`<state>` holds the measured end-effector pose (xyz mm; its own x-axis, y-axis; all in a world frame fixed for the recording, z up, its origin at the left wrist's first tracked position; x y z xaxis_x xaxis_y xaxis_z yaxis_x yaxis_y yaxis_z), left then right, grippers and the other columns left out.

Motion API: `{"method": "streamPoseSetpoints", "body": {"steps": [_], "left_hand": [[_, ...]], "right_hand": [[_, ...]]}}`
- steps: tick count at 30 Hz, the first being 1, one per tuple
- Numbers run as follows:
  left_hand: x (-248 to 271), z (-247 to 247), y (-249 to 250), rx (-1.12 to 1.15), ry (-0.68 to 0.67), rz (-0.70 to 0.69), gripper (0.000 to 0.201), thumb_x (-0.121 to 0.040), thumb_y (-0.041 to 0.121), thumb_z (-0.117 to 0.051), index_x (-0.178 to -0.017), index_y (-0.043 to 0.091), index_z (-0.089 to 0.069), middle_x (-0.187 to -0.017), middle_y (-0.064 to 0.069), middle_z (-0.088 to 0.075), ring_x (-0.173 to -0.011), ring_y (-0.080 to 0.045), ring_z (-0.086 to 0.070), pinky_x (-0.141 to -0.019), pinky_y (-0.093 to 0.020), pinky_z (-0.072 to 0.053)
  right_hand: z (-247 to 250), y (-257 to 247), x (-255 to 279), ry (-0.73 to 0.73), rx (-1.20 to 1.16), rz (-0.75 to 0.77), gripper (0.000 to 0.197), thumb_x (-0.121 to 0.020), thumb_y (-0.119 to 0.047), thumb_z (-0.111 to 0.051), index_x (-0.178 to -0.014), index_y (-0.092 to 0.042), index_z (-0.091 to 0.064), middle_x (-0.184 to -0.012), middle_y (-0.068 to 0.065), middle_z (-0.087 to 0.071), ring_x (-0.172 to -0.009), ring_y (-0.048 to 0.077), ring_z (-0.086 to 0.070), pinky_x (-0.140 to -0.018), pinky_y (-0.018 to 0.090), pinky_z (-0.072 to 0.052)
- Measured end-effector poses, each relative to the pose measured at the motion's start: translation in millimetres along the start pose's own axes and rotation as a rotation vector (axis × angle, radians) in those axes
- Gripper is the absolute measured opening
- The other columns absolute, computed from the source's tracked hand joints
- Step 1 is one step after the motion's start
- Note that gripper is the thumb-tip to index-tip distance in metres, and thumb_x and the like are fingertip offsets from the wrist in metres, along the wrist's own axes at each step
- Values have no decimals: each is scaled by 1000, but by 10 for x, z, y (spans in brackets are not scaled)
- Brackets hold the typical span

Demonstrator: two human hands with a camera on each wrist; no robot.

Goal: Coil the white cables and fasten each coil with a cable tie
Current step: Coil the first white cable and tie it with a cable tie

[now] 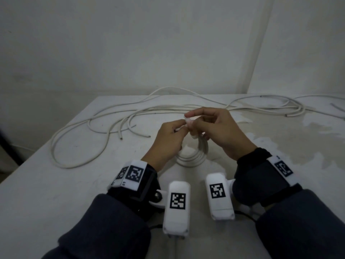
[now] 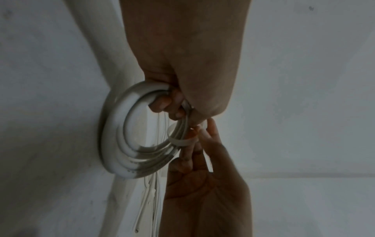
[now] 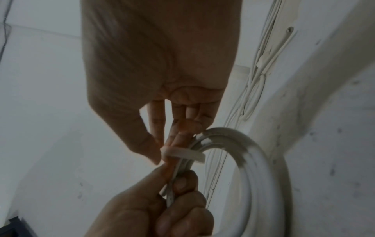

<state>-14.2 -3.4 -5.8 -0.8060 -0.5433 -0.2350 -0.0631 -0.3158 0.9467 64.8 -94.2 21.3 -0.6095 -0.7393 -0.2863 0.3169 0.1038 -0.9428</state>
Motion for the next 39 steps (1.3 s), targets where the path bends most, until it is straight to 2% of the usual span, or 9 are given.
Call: {"method": "streamPoseSetpoints", "body": {"steps": [5, 10, 15, 19, 24, 28, 30, 33, 39], "left_hand": [[3, 9, -93, 180, -12, 114, 27, -98, 9, -45, -76, 12, -62, -62, 0, -40, -38, -2, -32, -41, -15, -30], [1, -29, -159, 299, -59, 171, 30, -100, 9, -42, -78, 12, -62, -61, 2, -40, -38, -1, -30, -40, -14, -28], [-13, -43, -192, 337, -67, 188, 26, -100, 9, -42, -95, 15, -67, -54, 8, -43, -38, -1, -29, -39, -14, -28], [-7, -36, -189, 338, -60, 188, 27, -99, 9, -42, -89, 15, -66, -56, 6, -42, -39, -2, -28, -40, -14, -27], [-16, -37, -197, 348, -54, 196, 25, -99, 8, -43, -87, 12, -65, -58, 4, -41, -39, -2, -28, -39, -14, -26], [-21, -24, -208, 330, -50, 196, 23, -99, 9, -45, -101, 9, -68, -60, 3, -39, -40, -3, -27, -39, -14, -26], [-20, -20, -206, 318, -50, 189, 24, -99, 9, -45, -97, 11, -69, -60, 2, -39, -40, -3, -28, -39, -14, -27], [-28, -24, -201, 312, -47, 188, 24, -98, 9, -45, -94, 12, -69, -61, 2, -39, -39, -2, -28, -38, -14, -27], [-32, -29, -192, 337, -48, 176, 18, -97, 13, -50, -91, 7, -66, -61, 2, -38, -40, -3, -28, -39, -14, -28]], "right_hand": [[-27, 23, -4, -80, 54, 9, 36, -76, 13, -69, -107, -4, -69, -78, 15, -66, -61, 13, -62, -62, 14, -47], [-5, 26, -7, -57, 99, 25, 33, -73, 9, -75, -102, -7, -71, -76, 14, -67, -62, 12, -63, -63, 19, -48], [19, 17, -10, -36, 93, 39, 32, -72, 8, -77, -98, -10, -71, -77, 16, -68, -69, 19, -65, -75, 33, -56], [20, 21, -7, -39, 62, 36, 31, -72, 10, -75, -96, -10, -72, -77, 19, -67, -70, 25, -64, -77, 40, -54], [15, 15, -9, -28, 73, 62, 21, -74, 7, -75, -83, -11, -69, -71, 10, -64, -65, 13, -61, -65, 26, -51], [26, 20, -20, 10, 161, 91, 20, -75, -1, -78, -81, -19, -71, -93, 0, -70, -85, 11, -60, -72, 29, -51], [19, 12, -20, 7, 143, 99, 15, -76, -2, -78, -78, -15, -71, -90, 3, -70, -66, 16, -60, -62, 25, -49], [23, 2, -25, 17, 120, 124, 14, -76, 0, -77, -72, -11, -68, -77, 1, -69, -45, 9, -53, -50, 16, -42], [42, 8, -53, 66, 169, 145, 7, -77, -10, -79, -81, -14, -74, -74, -6, -71, -53, 6, -62, -55, 11, -42]]}}
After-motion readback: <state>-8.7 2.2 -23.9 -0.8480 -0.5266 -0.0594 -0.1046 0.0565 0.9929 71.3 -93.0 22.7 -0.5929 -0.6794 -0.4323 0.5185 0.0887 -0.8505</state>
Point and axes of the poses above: each hand's wrist, its own x-axis away from the middle knuckle, its own z-axis out of the back of the hand, y = z × x, the point moved 7 cm from there along -x, towards the middle knuckle
